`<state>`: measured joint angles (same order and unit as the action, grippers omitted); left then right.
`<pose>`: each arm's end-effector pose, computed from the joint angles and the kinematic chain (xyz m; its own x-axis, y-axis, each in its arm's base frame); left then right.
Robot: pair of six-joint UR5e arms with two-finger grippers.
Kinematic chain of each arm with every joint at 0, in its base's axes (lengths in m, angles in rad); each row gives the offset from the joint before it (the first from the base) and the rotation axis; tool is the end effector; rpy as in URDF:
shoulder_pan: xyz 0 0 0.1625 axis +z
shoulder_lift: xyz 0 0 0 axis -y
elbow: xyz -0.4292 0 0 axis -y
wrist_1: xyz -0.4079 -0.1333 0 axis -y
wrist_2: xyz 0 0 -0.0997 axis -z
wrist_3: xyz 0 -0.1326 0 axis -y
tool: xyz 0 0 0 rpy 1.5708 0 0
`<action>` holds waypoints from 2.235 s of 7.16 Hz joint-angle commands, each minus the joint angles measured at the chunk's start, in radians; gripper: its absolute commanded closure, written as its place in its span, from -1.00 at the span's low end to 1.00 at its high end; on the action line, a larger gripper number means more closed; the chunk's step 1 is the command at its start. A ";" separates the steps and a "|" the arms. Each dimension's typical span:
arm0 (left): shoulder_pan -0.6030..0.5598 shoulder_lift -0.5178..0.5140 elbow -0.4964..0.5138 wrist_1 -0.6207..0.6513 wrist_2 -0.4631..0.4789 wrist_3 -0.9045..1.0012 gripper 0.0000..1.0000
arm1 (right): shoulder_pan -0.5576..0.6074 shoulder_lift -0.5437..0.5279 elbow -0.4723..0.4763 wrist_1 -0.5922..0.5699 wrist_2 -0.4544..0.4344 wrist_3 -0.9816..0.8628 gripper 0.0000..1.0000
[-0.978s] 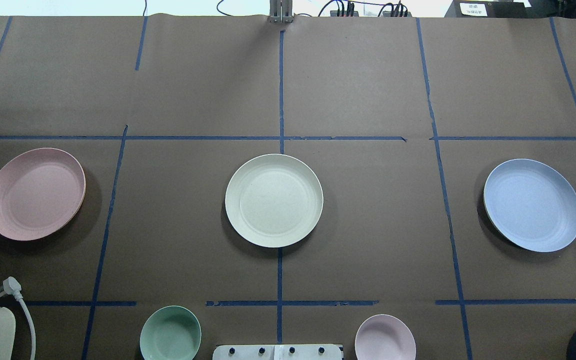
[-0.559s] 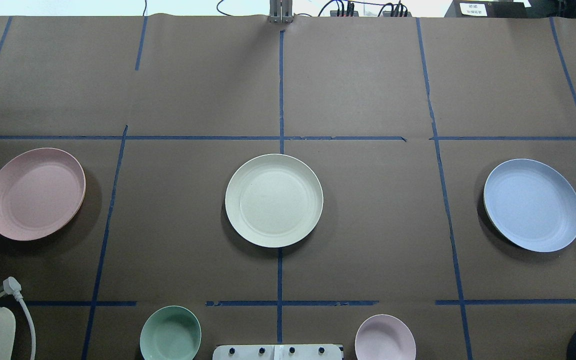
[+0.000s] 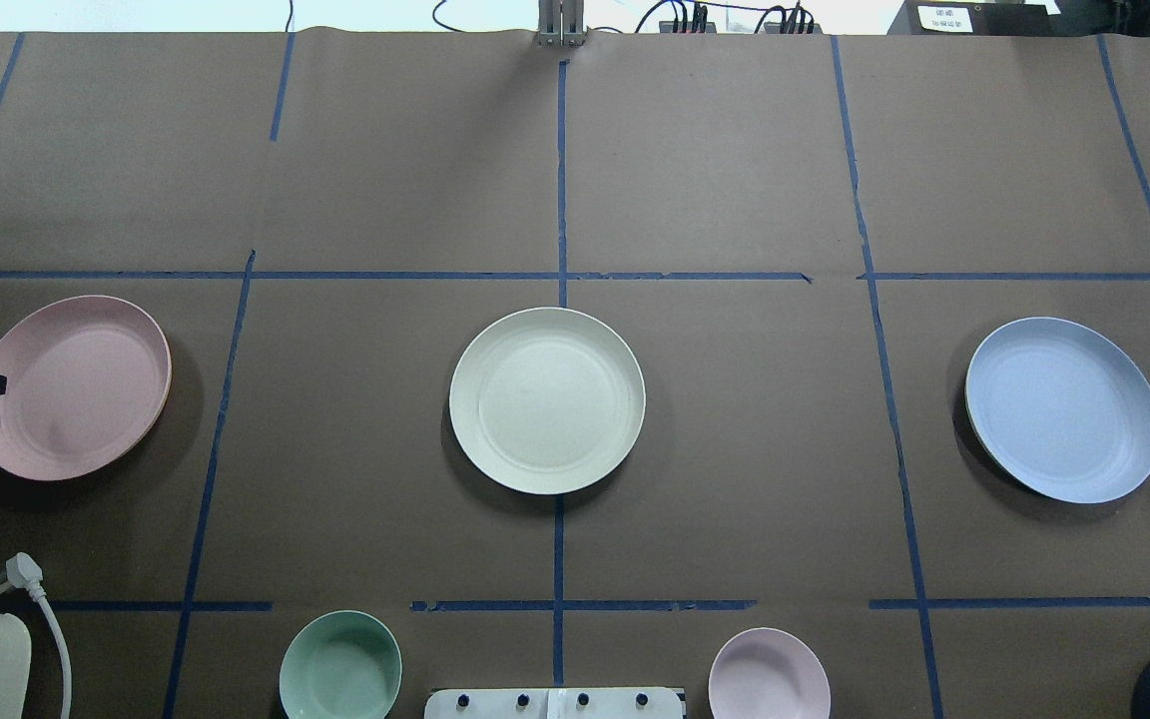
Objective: Stack three plates with pink and blue
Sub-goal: 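Move the left gripper to the rim of the pink plate and grasp it, then lift the pink plate with the left gripper and lower it onto the cream plate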
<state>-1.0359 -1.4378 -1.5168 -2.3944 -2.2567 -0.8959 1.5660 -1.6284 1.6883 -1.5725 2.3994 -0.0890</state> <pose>0.2048 -0.4424 0.6870 0.6161 -0.0913 -0.7824 0.1138 0.9932 -0.0262 0.0332 -0.4874 0.6502 0.6726 -0.1347 0.7277 0.0648 0.9902 0.1233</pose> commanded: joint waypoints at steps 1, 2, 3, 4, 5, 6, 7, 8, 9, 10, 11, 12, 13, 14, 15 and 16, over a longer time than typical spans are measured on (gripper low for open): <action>0.039 -0.007 0.021 -0.020 0.005 -0.018 -0.99 | 0.000 -0.001 0.001 0.000 0.001 0.000 -1.00; 0.040 -0.007 0.021 -0.022 0.003 -0.021 -0.68 | 0.000 -0.001 0.001 0.000 0.001 0.000 -1.00; 0.039 -0.006 0.020 -0.022 -0.004 -0.023 -0.25 | 0.000 0.001 0.001 0.000 0.001 0.000 -1.00; 0.036 -0.003 0.018 -0.022 -0.009 -0.021 0.00 | -0.001 0.001 0.001 0.000 0.000 0.000 -1.00; 0.031 0.003 0.015 -0.022 -0.009 -0.020 0.30 | 0.000 0.001 0.001 0.000 0.000 0.000 -1.00; 0.030 0.008 0.010 -0.022 -0.009 -0.018 0.53 | -0.001 0.001 0.002 0.000 0.000 0.000 -1.00; 0.028 0.010 0.009 -0.022 -0.009 -0.018 0.76 | 0.000 0.001 0.008 0.000 0.000 0.000 -1.00; 0.028 0.010 0.009 -0.020 -0.009 -0.018 0.85 | -0.001 0.001 0.008 0.000 0.000 0.000 -1.00; 0.028 0.008 0.007 -0.016 -0.018 -0.020 0.91 | 0.000 0.001 0.008 0.000 0.001 0.000 -1.00; 0.028 0.007 0.004 -0.012 -0.056 -0.020 0.97 | 0.000 0.001 0.007 0.000 0.000 0.000 -1.00; 0.019 0.007 0.000 -0.012 -0.081 -0.020 1.00 | 0.000 0.001 0.007 0.000 0.000 0.000 -1.00; -0.024 0.004 -0.005 -0.005 -0.136 -0.020 1.00 | 0.000 0.001 0.007 0.000 0.000 0.000 -1.00; -0.124 0.000 -0.008 0.018 -0.233 -0.020 1.00 | 0.000 0.001 0.008 0.000 0.003 0.002 -1.00; -0.180 -0.001 -0.016 0.026 -0.315 -0.018 1.00 | 0.000 0.001 0.019 0.000 -0.002 0.000 -1.00; -0.205 -0.004 -0.031 0.029 -0.342 -0.020 1.00 | 0.000 0.001 0.034 0.000 0.000 0.000 -1.00; -0.204 -0.019 -0.077 0.093 -0.342 -0.023 1.00 | -0.001 -0.001 0.034 0.000 -0.002 0.002 -1.00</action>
<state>-1.2218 -1.4441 -1.5524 -2.3531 -2.5760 -0.9161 1.5659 -1.6278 1.7162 -1.5723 2.3987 -0.0886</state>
